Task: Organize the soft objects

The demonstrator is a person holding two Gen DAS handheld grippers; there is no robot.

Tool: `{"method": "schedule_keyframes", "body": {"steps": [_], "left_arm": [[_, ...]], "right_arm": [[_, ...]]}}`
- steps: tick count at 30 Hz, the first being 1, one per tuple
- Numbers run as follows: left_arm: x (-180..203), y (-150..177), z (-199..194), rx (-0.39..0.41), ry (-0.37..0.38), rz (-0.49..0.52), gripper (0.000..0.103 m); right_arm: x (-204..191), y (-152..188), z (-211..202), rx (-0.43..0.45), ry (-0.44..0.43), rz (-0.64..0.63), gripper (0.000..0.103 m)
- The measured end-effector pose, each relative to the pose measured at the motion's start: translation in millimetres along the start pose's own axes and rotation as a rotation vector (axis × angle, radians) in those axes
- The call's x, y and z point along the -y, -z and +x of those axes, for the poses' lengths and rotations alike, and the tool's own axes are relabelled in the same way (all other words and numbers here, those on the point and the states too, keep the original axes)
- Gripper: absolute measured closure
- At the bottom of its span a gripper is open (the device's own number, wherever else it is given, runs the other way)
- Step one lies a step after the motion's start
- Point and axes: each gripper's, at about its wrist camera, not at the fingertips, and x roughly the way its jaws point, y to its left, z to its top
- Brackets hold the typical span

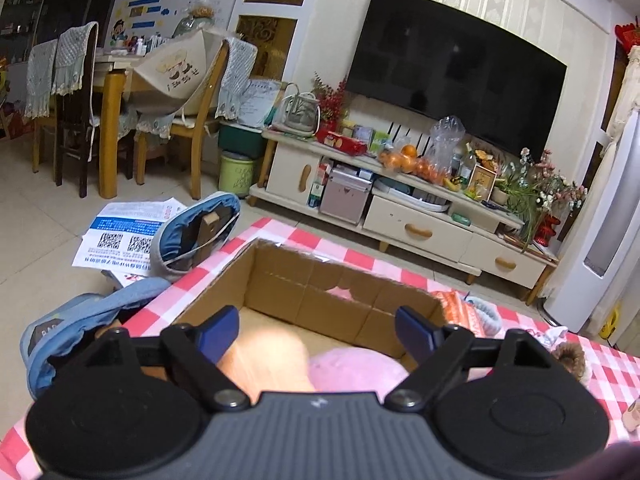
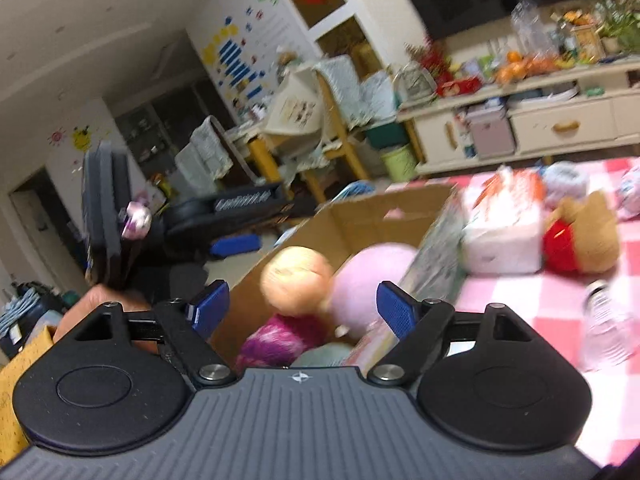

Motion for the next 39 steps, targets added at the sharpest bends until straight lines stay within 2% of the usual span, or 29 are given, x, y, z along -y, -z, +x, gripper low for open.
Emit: {"method": "schedule_keyframes", "body": {"steps": [8, 12, 16, 22, 31, 39], "left_arm": [[18, 5, -8, 0.023, 0.04, 0.041, 0.012], [28, 8, -12, 0.037, 0.06, 0.055, 0.004], [38, 11, -15, 0.041, 0.082, 0.074, 0.001], [53, 18, -15, 0.03, 0.114, 0.107, 0.001], [79, 28, -16, 0.007, 0.157, 0.164, 0.001], [101, 38, -15, -0.013, 0.189, 0.214, 0.001]], "right_arm": [[24, -14, -56, 0.113, 0.205, -0.014, 0.001], [38, -18, -80, 0.165, 0.246, 0.026, 0.001], [42, -27, -85, 0.201, 0.294, 0.018, 0.0], [49, -23, -106, 0.237, 0.328, 0.016, 0.0], [58, -23, -98, 0.278, 0.384, 0.045, 0.0], [65, -14, -109, 0.318, 0.449, 0.086, 0.0]]}}
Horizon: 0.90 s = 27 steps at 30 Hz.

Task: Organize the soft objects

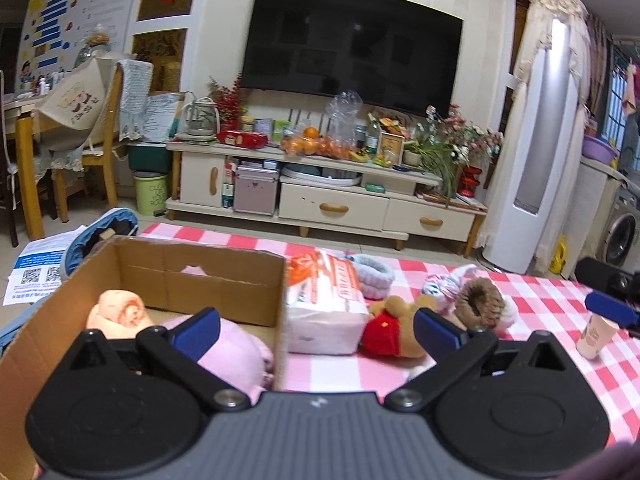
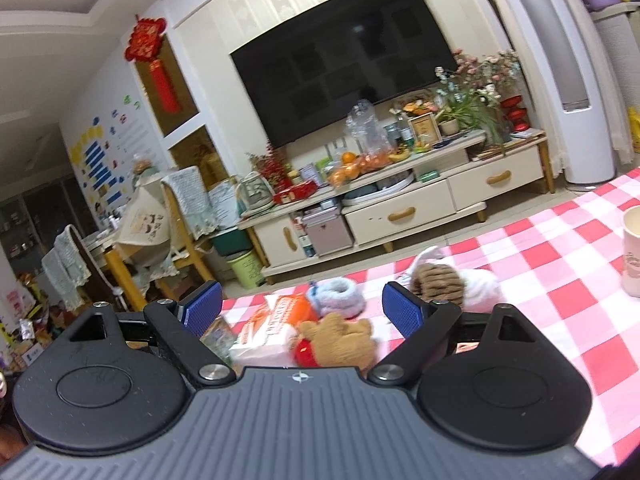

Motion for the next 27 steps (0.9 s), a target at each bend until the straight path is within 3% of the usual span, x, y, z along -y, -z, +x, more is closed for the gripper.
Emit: {"method": "schedule_keyframes", "body": {"steps": [10, 27], "left_arm": [[33, 10, 10, -0.036, 0.039, 0.065, 0.001], [71, 25, 24, -0.091, 0.061, 0.141, 0.001]], "right_arm": [[16, 5, -13, 0.018, 0.094, 0.039, 0.0], [18, 21, 3, -0.061, 0.222, 0.018, 0.0]]}}
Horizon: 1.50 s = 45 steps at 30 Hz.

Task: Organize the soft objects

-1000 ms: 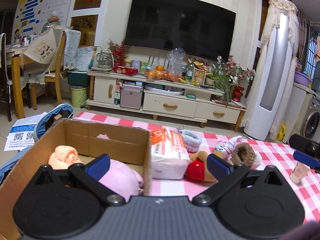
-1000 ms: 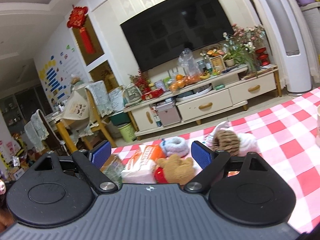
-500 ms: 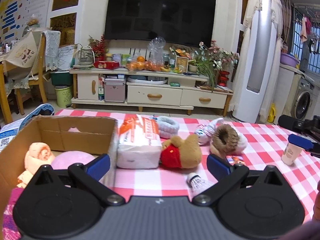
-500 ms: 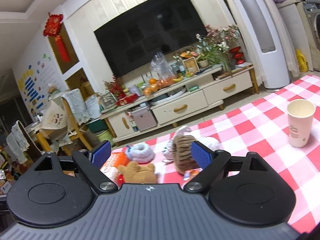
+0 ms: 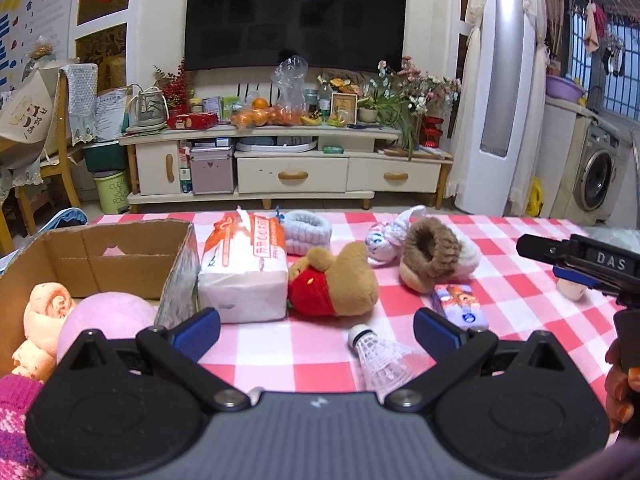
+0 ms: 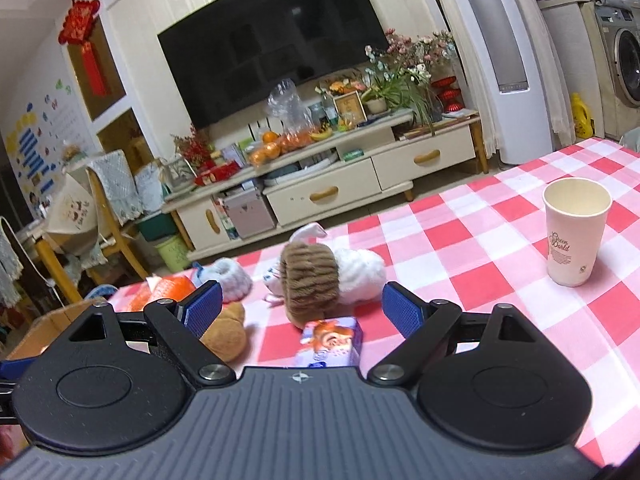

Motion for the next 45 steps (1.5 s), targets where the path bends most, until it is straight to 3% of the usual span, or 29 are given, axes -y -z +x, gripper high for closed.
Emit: {"method": "schedule_keyframes", "body": {"steps": [14, 24, 32, 36, 40, 45], "left_arm": [[30, 42, 0, -0.013, -0.196, 0.033, 0.004], [27, 55, 11, -0.023, -0.318, -0.027, 0.007], [21, 62, 29, -0.119, -0.319, -0.107, 0.001], [22, 61, 32, -0.119, -0.196, -0.153, 0.001], [33, 59, 31, -0.119, -0.072, -0.108, 0.001], [30, 58, 33, -0.108, -0.174, -0.094, 0.002]], "right_arm": [[-1, 13, 35, -0.134, 0.02, -0.06, 0.0], [-3, 17, 51, -0.206, 0.018, -0.118, 0.0], [0, 15, 59, -0.218, 0.032, -0.166, 0.0], [4, 14, 65, -0.231, 0.035, -0.166, 0.0], [6, 14, 69, -0.241, 0.05, -0.185, 0.0], [8, 17, 74, -0.256, 0.051, -0.189, 0.0]]}}
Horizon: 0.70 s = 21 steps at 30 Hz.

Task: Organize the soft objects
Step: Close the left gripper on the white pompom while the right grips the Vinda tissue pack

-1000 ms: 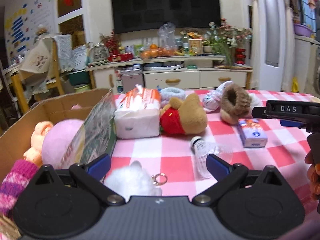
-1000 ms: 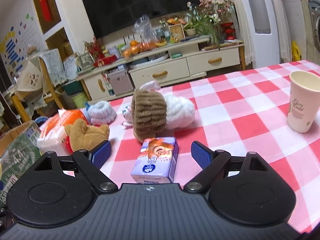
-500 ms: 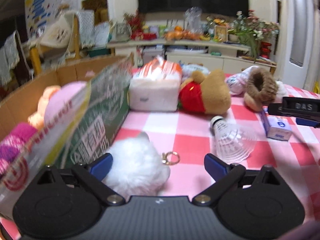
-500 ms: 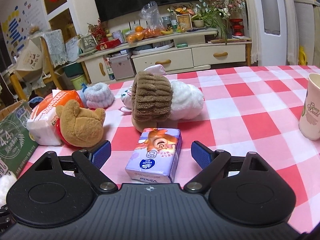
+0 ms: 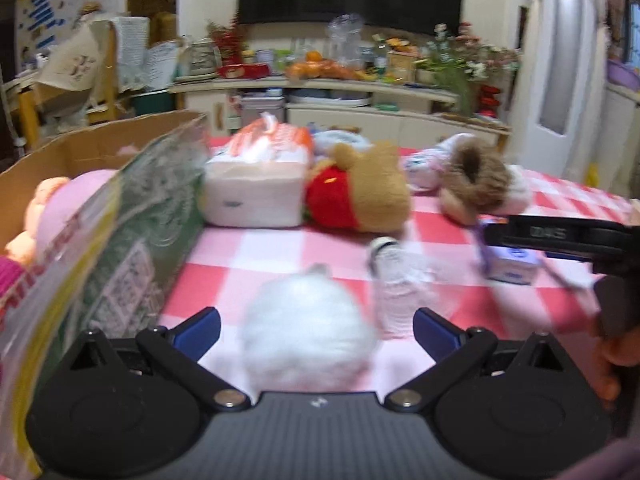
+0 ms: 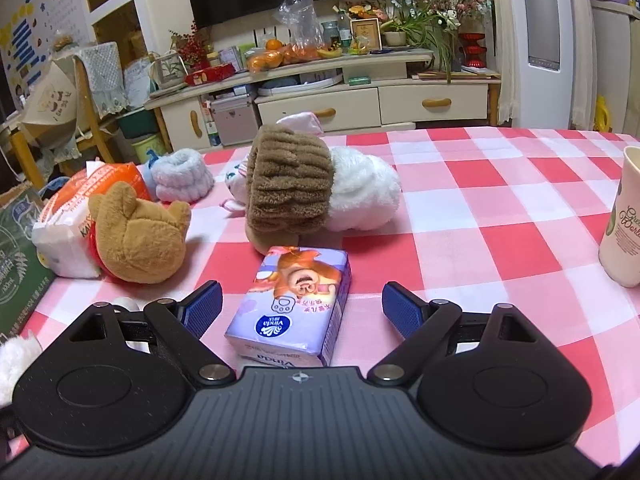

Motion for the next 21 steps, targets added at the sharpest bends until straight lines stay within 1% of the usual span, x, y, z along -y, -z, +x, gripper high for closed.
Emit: {"method": "schedule_keyframes", "body": {"steps": [3, 5, 7, 11, 13, 17, 19, 21], "left_arm": [[-7, 0, 7, -0.026, -0.029, -0.012, 0.004], [-9, -2, 12, -0.042, -0.022, -0.013, 0.007], [-8, -4, 19, -0.073, -0.003, -0.004, 0.015], [-9, -6, 29, -0.117, 0.002, -0.011, 0.024], [-12, -8, 32, -0.132, 0.008, -0.026, 0.031], [-12, -10, 33, -0.128, 0.009, -0.015, 0.042], [-13, -11, 33, -0.125, 0.014, -0.021, 0.049], [-15, -12, 32, -0.123, 0.026, -0.028, 0.053]], "right_arm": [[-1, 2, 3, -0.004, -0.012, 0.003, 0.0], [-4, 3, 4, -0.002, -0.005, -0.013, 0.0], [-6, 4, 6, 0.0, 0.006, -0.027, 0.0], [-5, 5, 10, -0.009, 0.014, -0.031, 0.001], [-5, 5, 13, -0.007, 0.011, -0.035, 0.006], [-9, 6, 16, -0.009, 0.011, -0.064, 0.012], [-14, 8, 16, -0.01, 0.019, -0.098, 0.022], [-19, 9, 17, -0.01, 0.029, -0.13, 0.027]]}}
